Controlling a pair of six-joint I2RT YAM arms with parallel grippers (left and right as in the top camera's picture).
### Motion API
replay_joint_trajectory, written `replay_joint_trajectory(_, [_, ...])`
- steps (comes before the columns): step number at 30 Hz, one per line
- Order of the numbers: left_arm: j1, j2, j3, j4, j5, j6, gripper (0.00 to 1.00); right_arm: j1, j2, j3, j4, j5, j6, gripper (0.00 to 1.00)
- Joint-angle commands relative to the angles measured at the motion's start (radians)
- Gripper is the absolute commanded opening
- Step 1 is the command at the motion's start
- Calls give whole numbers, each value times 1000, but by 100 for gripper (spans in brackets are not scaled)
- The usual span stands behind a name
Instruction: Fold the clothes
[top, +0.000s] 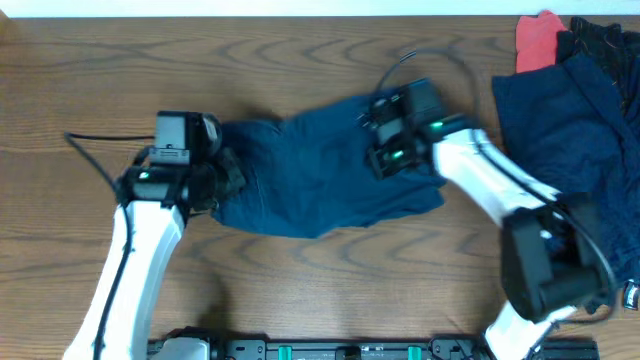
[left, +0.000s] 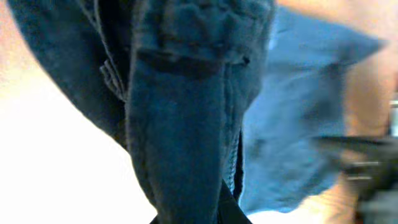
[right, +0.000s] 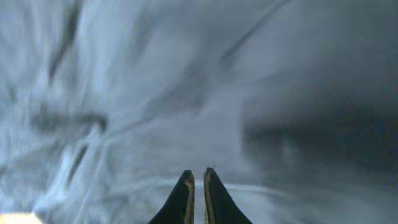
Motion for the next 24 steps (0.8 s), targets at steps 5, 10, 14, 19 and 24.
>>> replay_joint_trajectory(5, [-1,-58,33,-6,108,-10,6,243,172,2,155,-154,140,7])
replay_joint_trajectory(10, [-1,-64,33,-6,140,-9,6,348,237,2,342,-134,231,7])
replay_joint_trajectory(14, [-1,-63,33,2,120,-10,6,391,229,5,387,-129,225,8])
replay_joint_trajectory(19, [-1,-63,33,1,87,-9,6,361,160,9,322,-24,226,14])
replay_joint_trajectory(24, [-1,-61,32,0,40,-9,6,248,-1,9,185,191,203,15])
